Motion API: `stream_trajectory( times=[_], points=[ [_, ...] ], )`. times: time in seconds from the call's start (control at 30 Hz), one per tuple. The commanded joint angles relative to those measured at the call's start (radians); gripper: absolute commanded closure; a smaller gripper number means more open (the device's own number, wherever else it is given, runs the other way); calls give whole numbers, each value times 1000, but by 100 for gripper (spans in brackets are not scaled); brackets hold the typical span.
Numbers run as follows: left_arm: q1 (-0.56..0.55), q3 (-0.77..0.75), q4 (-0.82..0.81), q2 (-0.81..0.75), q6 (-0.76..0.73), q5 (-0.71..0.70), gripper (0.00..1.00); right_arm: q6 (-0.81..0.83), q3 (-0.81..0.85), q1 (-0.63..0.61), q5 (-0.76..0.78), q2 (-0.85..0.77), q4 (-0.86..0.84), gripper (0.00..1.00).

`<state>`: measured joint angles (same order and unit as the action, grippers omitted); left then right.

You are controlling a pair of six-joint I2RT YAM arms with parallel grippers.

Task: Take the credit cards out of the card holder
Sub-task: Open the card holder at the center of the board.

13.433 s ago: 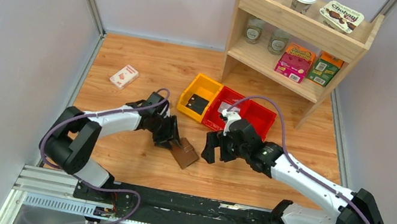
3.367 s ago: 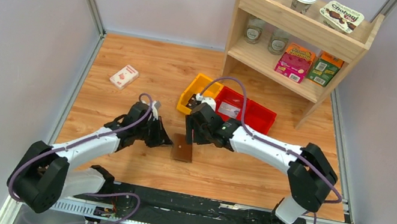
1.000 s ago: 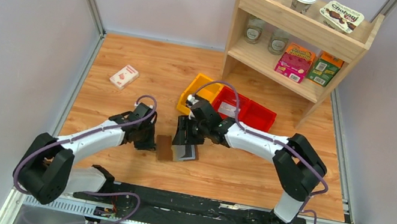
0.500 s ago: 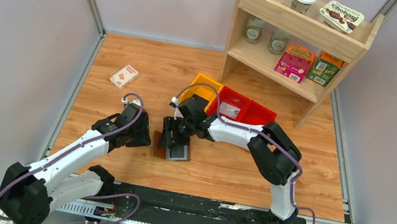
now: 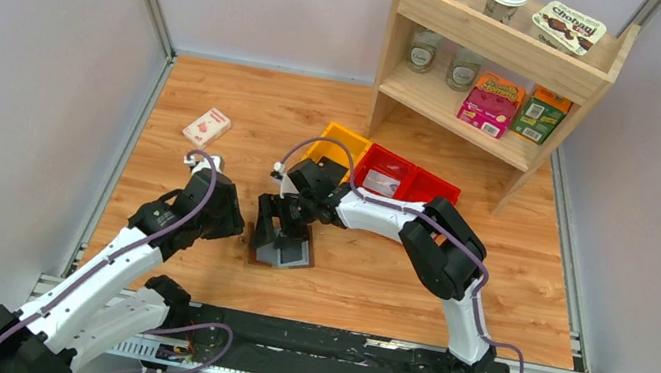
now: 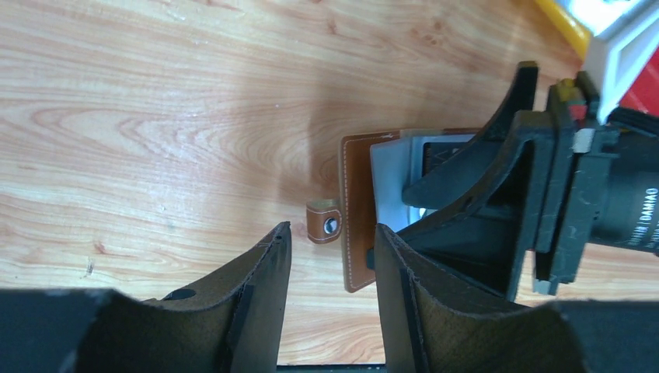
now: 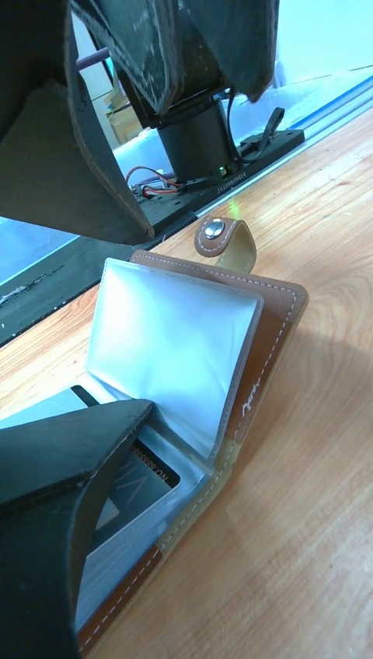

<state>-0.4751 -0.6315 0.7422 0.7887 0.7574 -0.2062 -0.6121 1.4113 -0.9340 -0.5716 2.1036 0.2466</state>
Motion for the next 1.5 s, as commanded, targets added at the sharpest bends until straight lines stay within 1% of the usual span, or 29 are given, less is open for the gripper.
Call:
stream_trajectory(
  times=[0.0, 0.17, 0.27, 0.4, 0.53, 0.67, 0.77, 0.87, 1.0, 1.1, 1.2, 1.3, 1.33, 1.4, 1.47],
  points=[
    [3, -66, 8, -20, 16, -2, 47, 55, 18, -9, -8, 13, 49, 18],
    [3, -77, -30, -13, 39, 36, 47, 61, 6, -8, 1, 13, 45, 18],
    [3, -89, -53, 4, 54, 56, 46, 96, 5, -17, 38, 9, 72, 19],
    [10, -100, -75, 29, 69, 63, 45, 141, -23, -35, 85, -17, 91, 17],
    [35, -74, -105, 70, 102, 113, 46, 161, -81, -35, 96, -57, 51, 15],
    [79, -27, -150, 112, 151, 198, 48, 167, -138, -35, 105, -96, -9, 14],
    [124, 24, -220, 118, 186, 292, 50, 163, -166, -35, 105, -100, -46, 17],
    [145, 50, -268, 126, 207, 336, 53, 161, -195, -35, 107, -106, -76, 24],
    [147, 79, -328, 162, 224, 404, 57, 161, -233, -35, 124, -123, -107, 25],
    [147, 95, -391, 225, 229, 458, 60, 164, -235, -37, 128, -120, -104, 26],
    [147, 96, -426, 299, 220, 502, 62, 163, -235, -35, 133, -119, -105, 27],
    [147, 89, -403, 377, 188, 519, 63, 158, -242, -34, 156, -135, -112, 30],
    [147, 75, -358, 417, 174, 510, 63, 157, -250, -29, 164, -151, -118, 30],
    [147, 66, -317, 470, 137, 501, 65, 143, -270, -17, 171, -197, -141, 31],
    [147, 75, -317, 515, 115, 507, 66, 129, -287, -3, 173, -229, -155, 32]
  ],
)
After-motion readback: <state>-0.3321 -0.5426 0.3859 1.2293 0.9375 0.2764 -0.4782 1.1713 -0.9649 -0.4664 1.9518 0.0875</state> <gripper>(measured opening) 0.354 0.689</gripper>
